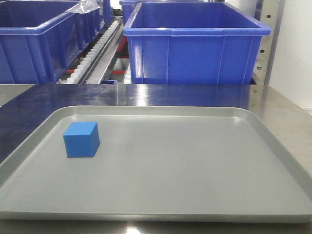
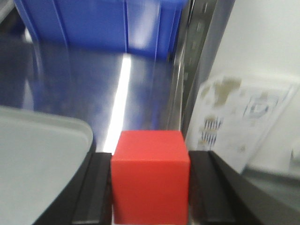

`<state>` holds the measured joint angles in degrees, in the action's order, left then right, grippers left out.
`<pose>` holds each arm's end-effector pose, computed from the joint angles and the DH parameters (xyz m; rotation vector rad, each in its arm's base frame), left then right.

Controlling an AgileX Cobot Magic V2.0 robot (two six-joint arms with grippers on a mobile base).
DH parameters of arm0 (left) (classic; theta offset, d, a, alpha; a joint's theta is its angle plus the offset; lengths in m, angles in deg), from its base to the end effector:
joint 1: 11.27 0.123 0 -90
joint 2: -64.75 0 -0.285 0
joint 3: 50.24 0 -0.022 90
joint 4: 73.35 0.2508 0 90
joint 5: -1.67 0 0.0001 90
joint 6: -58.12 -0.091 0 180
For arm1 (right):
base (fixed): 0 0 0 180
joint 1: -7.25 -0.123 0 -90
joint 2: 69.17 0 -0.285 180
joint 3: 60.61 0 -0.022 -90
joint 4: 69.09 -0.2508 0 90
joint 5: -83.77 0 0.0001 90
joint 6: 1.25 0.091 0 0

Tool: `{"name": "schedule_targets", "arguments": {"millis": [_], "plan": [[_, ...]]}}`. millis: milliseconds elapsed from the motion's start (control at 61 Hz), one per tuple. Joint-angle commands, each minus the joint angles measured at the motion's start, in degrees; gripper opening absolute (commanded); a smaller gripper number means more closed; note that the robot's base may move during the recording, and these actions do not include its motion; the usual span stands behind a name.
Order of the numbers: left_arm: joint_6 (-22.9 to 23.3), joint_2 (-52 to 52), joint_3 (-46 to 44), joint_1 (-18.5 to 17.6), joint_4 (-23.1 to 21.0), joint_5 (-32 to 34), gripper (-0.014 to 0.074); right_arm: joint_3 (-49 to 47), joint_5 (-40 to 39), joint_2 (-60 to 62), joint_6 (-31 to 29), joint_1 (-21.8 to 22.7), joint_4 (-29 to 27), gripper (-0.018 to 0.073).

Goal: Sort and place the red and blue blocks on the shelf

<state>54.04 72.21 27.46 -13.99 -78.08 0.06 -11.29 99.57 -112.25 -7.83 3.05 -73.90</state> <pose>0.0562 -0.0029 0.2081 0.0292 1.5142 -0.0489 0.1293 0.0116 0.3007 -0.1169 1.8841 0.0484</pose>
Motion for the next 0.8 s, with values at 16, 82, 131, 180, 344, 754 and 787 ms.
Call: {"name": "schedule_targets", "arguments": {"millis": [16, 82, 131, 180, 344, 754, 787], "plan": [[-0.18, -0.15, 1.43, -0.34, -0.31, 5.24, 0.0122, 1.34, -7.47, 6.74, 0.00, 0.27, -0.30, 0.0078], [-0.18, -0.15, 1.43, -0.34, -0.31, 5.24, 0.0122, 2.75, -7.34, 10.74, 0.91, 0.27, -0.30, 0.0078], [-0.18, -0.15, 1.43, -0.34, -0.31, 5.24, 0.0122, 3.48, -6.88, 13.39, 1.95, 0.27, -0.30, 0.0078], [-0.18, -0.15, 1.43, -0.34, -0.31, 5.24, 0.0122, 4.08, -6.28, 15.92, 2.90, 0.27, -0.30, 0.0078], [-0.18, -0.15, 1.43, -0.34, -0.31, 5.24, 0.0122, 6.17, -5.98, 22.71, 3.20, 0.27, -0.30, 0.0078], [-0.18, -0.15, 1.43, -0.34, -0.31, 5.24, 0.0122, 6.82, -5.24, 24.64, 3.20, 0.27, -0.30, 0.0078], [-0.18, -0.15, 1.43, -0.34, -0.31, 5.24, 0.0122, 6.82, -5.24, 24.64, 3.20, 0.27, -0.30, 0.0078]]}}
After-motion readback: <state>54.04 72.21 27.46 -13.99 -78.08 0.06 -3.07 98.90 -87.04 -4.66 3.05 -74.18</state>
